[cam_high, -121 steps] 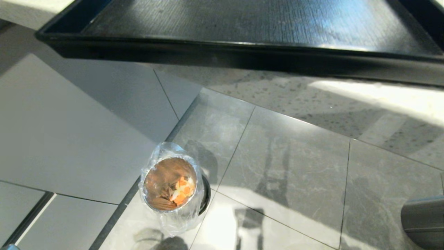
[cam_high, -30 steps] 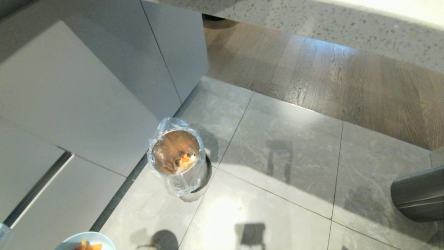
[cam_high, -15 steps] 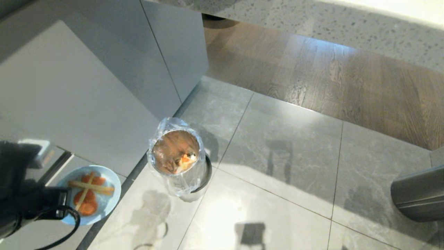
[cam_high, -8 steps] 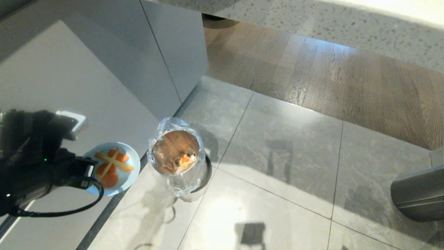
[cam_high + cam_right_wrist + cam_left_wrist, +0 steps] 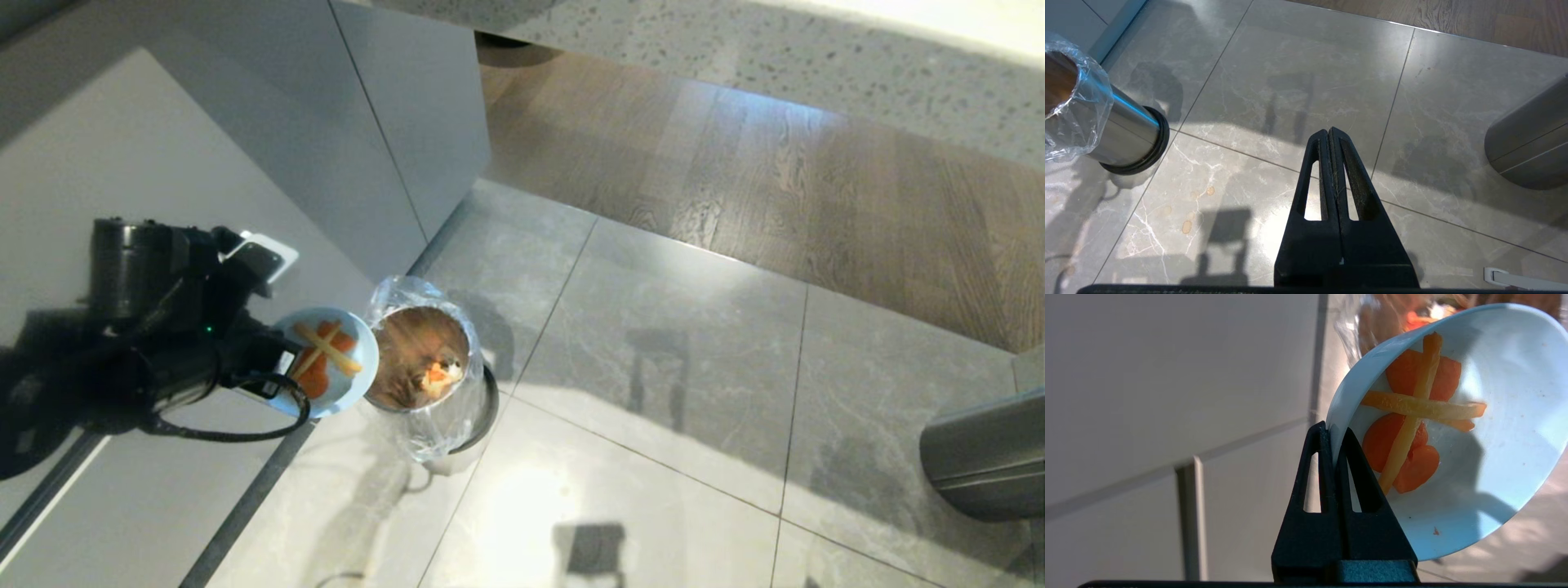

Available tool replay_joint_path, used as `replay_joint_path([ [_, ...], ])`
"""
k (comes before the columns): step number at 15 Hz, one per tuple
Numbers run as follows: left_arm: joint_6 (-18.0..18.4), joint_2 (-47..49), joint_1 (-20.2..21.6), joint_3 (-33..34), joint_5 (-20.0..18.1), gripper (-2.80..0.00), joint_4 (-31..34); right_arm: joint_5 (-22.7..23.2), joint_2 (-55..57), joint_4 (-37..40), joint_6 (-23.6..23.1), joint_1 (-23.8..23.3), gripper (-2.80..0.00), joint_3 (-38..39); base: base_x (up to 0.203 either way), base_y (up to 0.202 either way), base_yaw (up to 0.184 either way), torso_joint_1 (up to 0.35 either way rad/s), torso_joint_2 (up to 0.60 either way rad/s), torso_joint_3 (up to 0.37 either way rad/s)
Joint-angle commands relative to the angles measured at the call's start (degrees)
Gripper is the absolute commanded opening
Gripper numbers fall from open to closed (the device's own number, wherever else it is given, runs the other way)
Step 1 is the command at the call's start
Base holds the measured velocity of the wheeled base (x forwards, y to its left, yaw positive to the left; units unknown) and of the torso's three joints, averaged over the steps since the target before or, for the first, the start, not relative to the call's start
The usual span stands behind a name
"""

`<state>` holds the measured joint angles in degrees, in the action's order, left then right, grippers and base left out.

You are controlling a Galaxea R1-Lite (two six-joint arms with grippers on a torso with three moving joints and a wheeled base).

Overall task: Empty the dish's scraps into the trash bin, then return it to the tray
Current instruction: Pour the leftover food from the bowl into the trash can

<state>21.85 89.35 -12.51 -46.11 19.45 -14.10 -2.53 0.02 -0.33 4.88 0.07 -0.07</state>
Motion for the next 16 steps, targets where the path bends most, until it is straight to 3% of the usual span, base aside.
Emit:
replay_joint_path([
  [1, 7.79, 5.34, 0.77, -1.00, 0.15, -2.80, -5.68, -0.01, -0.02, -0.02, 0.04, 0.01, -2.80, -0.01, 0.000, 0.000, 0.000, 0.000, 0.00, 0.000],
  [5, 18.62, 11.05, 0.65, -2.29, 0.15, -2.80, -13.80, -0.01, -0.02, -0.02, 0.04, 0.01, -2.80, 0.02, 0.000, 0.000, 0.000, 0.000, 0.00, 0.000],
  [8, 28.23, 14.99, 0.71, -4.90, 0.15, -2.80, -16.45, -0.01, -0.02, -0.02, 0.04, 0.01, -2.80, -0.01, 0.000, 0.000, 0.000, 0.000, 0.00, 0.000],
  [11, 31.01, 18.25, 0.00, -6.96, 0.09, -2.80, -17.81, -0.01, 0.01, -0.02, 0.04, 0.01, -2.80, 0.07, 0.000, 0.000, 0.000, 0.000, 0.00, 0.000],
  [13, 31.92, 20.69, -0.26, -6.81, 0.07, -2.80, -23.74, -0.01, -0.02, -0.02, 0.04, 0.01, -2.80, 0.06, 0.000, 0.000, 0.000, 0.000, 0.00, 0.000],
  [16, 40.36, 23.94, -0.22, -8.80, 0.10, -2.80, -31.09, -0.01, -0.02, -0.02, 0.04, 0.01, -2.80, -0.01, 0.000, 0.000, 0.000, 0.000, 0.00, 0.000],
])
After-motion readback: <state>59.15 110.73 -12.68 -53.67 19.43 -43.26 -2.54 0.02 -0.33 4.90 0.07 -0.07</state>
